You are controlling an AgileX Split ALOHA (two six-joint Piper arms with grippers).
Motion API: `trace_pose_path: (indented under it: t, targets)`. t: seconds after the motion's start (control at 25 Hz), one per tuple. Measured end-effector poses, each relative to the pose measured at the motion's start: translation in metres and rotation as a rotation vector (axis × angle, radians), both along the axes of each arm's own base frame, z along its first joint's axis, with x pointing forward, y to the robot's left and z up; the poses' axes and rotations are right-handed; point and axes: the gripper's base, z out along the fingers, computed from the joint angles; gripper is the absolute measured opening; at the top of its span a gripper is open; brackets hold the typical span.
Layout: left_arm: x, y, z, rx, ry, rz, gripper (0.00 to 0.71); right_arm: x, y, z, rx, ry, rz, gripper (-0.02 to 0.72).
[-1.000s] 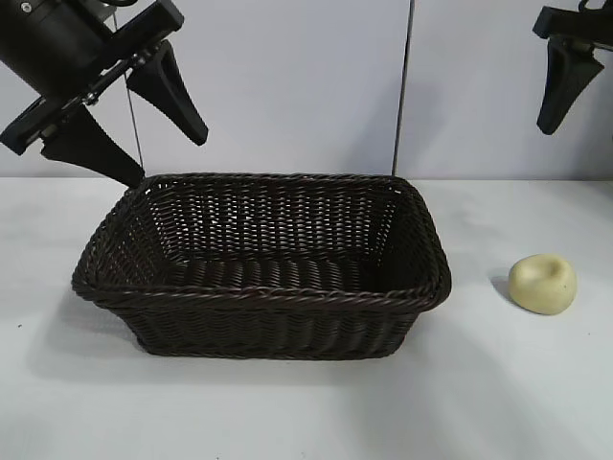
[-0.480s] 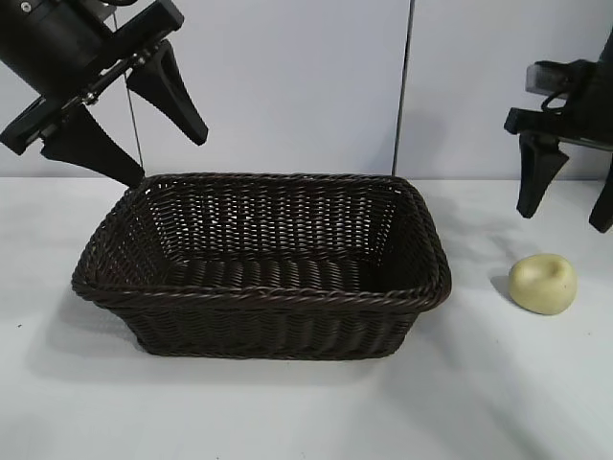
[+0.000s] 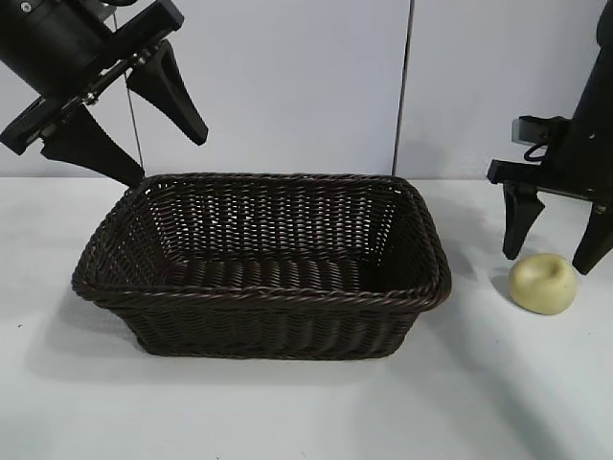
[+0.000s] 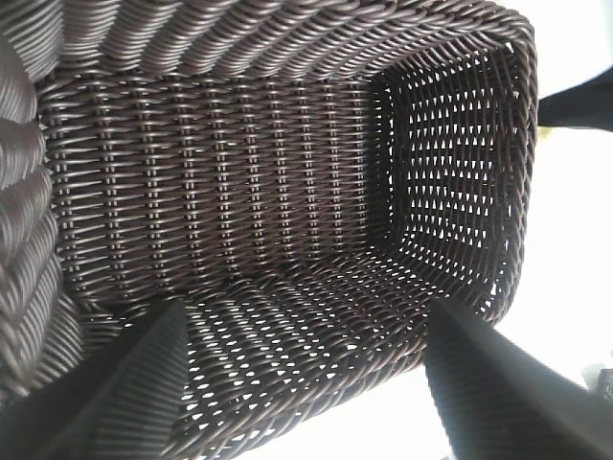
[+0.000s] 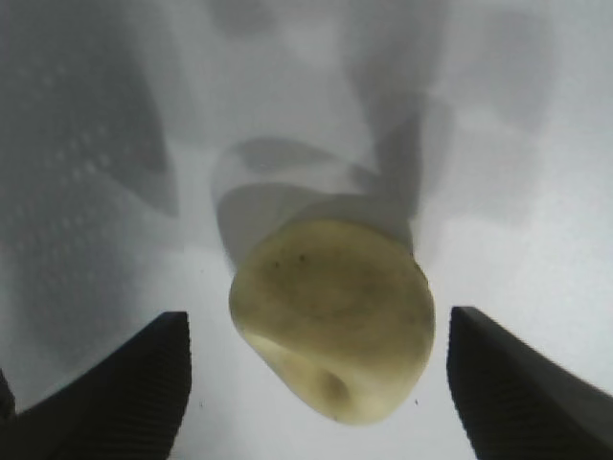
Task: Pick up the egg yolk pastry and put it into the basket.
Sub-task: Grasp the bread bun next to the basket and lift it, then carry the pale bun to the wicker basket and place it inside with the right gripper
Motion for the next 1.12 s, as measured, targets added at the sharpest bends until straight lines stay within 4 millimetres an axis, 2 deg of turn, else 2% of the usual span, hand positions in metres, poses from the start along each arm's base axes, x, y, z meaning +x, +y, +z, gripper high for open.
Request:
trace_pose_path:
  t: [0.16, 0.28, 0.4, 0.52, 0.88, 1.12]
  targets:
    - [0.000, 0.000, 0.000, 0.000, 0.000, 0.000, 0.507, 0.000, 0.000, 0.000, 0.001, 0.000, 0.000, 0.167]
    - [0.000, 0.000, 0.000, 0.000, 0.000, 0.000, 0.507, -0.001, 0.001, 0.000, 0.007, 0.007, 0.009, 0.090]
    - [0.000, 0.000, 0.000, 0.000, 0.000, 0.000, 0.507, -0.001, 0.002, 0.005, 0.021, -0.001, 0.023, 0.074]
    - [0.000, 0.000, 0.000, 0.000, 0.000, 0.000, 0.507, -0.002, 0.003, 0.019, 0.035, -0.036, 0.035, 0.069]
    - [0.000, 0.000, 0.000, 0.000, 0.000, 0.000, 0.507, -0.023, 0.008, 0.103, 0.059, -0.178, 0.061, 0.066]
    - [0.000, 0.000, 0.000, 0.000, 0.000, 0.000, 0.507, -0.041, 0.026, 0.153, 0.105, -0.297, 0.092, 0.066]
